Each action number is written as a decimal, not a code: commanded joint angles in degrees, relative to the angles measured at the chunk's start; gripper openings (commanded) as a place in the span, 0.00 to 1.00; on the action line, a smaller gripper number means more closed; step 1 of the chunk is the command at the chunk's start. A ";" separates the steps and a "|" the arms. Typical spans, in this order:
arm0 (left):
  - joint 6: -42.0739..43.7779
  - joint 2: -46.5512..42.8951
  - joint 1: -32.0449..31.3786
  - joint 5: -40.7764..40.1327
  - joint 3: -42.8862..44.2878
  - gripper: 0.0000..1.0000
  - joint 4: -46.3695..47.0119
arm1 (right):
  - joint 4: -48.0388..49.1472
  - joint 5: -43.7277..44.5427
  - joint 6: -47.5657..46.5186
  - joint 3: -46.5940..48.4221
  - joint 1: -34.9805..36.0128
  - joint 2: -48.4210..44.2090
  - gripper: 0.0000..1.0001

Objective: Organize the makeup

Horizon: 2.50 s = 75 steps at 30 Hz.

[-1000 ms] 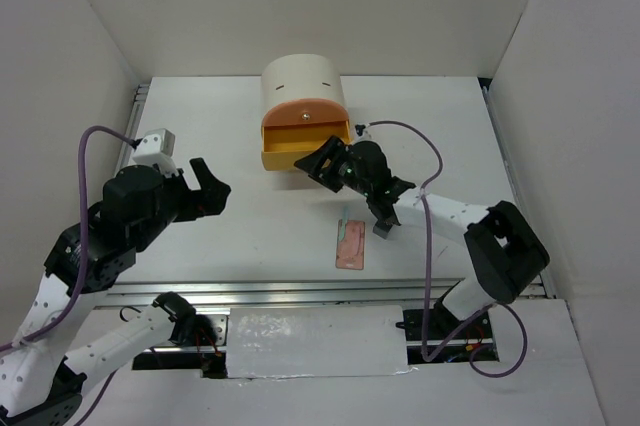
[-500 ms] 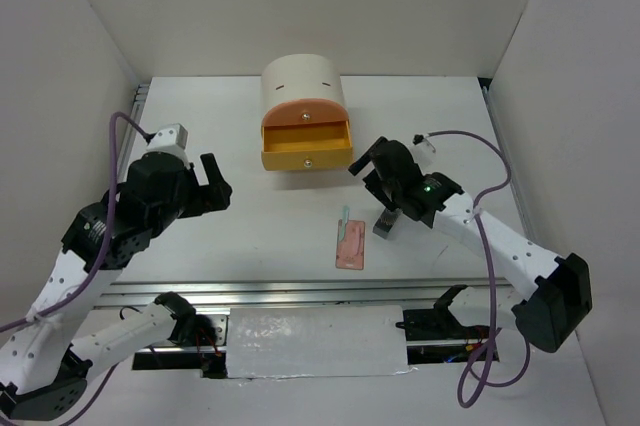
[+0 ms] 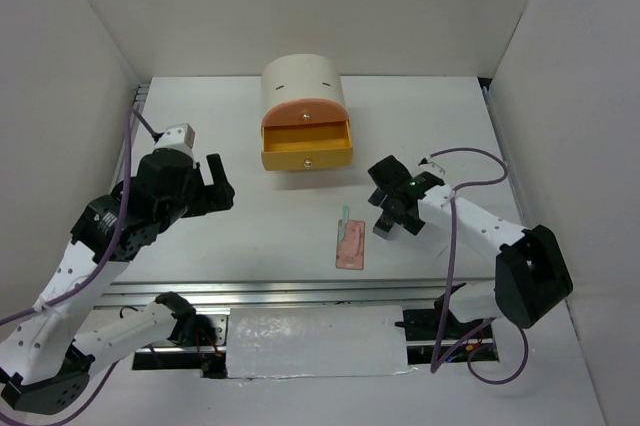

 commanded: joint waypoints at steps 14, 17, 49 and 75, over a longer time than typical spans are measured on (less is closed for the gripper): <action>1.22 -3.91 0.21 1.22 0.33 0.99 0.78 | 11.51 -8.75 -6.36 -3.58 -7.01 9.70 0.56; 1.66 -3.74 0.21 1.39 0.68 0.99 0.78 | 9.49 -4.71 -3.90 -4.02 -7.01 4.79 0.36; 2.54 -7.08 0.21 2.89 -0.11 0.99 2.10 | -13.43 6.56 46.61 52.43 14.70 20.04 0.00; 7.28 -9.80 0.13 5.78 0.51 0.99 0.16 | -10.21 10.16 54.03 61.37 15.93 34.39 0.23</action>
